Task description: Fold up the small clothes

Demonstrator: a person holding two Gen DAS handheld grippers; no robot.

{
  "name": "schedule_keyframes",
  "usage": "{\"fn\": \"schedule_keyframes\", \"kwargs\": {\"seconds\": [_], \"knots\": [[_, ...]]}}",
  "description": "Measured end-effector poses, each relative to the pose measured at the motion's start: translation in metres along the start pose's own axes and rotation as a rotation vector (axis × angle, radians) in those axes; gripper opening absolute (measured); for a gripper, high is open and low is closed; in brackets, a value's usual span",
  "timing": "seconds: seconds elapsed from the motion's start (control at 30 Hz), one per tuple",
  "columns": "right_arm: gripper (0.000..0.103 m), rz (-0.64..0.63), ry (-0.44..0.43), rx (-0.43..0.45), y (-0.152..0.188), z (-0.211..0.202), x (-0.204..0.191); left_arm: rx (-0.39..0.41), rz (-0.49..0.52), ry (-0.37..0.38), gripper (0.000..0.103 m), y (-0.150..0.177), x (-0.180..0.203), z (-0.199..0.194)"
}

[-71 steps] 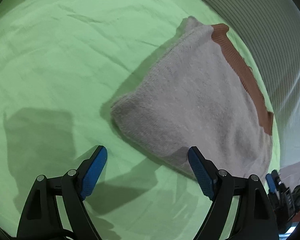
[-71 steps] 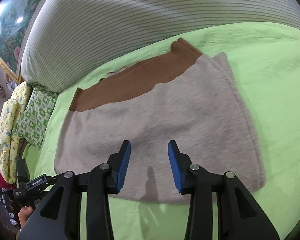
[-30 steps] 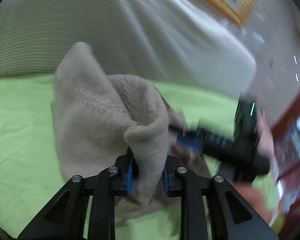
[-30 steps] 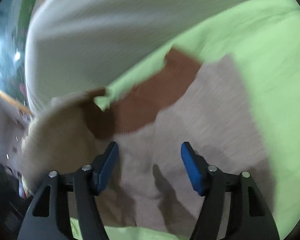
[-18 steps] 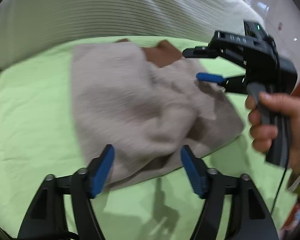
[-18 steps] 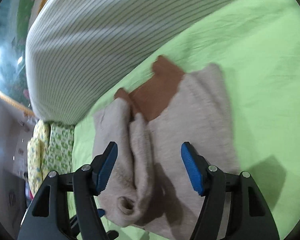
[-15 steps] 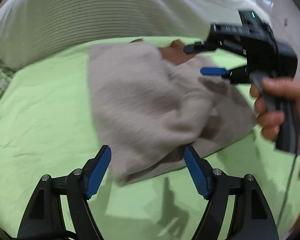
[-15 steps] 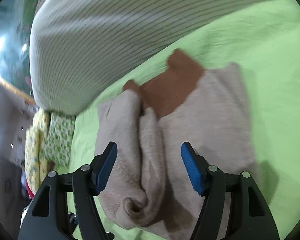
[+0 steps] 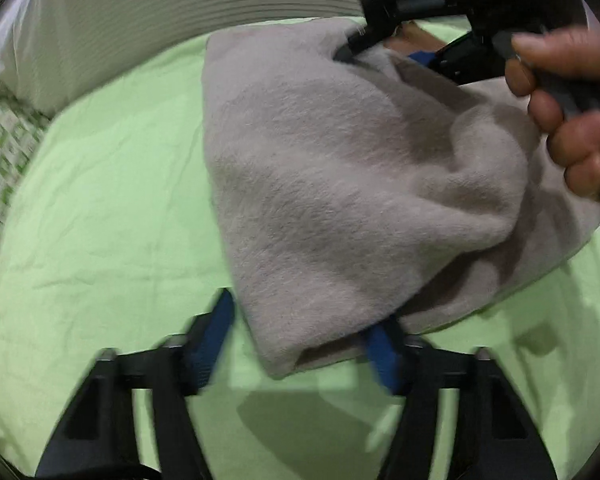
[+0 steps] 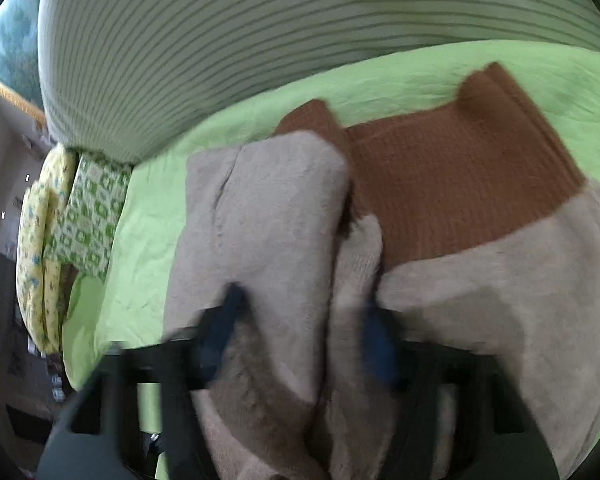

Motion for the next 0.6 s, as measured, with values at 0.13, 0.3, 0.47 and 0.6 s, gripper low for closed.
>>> {"fn": "schedule_keyframes", "kwargs": {"seconds": [0.13,0.3,0.47,0.6], "knots": [[0.018,-0.048,0.007,0.015,-0.001,-0.012,-0.008,-0.002,-0.007,0.009,0.018,-0.008,-0.006,-0.001],[0.017,-0.059,-0.067,0.104,-0.019,-0.075,-0.013,0.008,-0.035,0.083,0.015,-0.023,-0.018,-0.012],[0.017,-0.035,0.000,0.144,-0.019,-0.120,0.023,0.059,0.043,0.154,0.015,-0.035,-0.001,-0.022],[0.017,0.024,0.090,0.119,-0.006,-0.106,0.069,0.039,0.130,0.155,0.015,-0.031,0.023,-0.012]]}}
Point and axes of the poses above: each gripper's, at about its wrist camera, not at the fingertips, and z roughly the way its jaws point, x to its right, y to its underside, the point moved 1 cm from there along z, roughly the way its jaws point, and after that the axes turned 9 degrees about x, right-handed, at the moved point
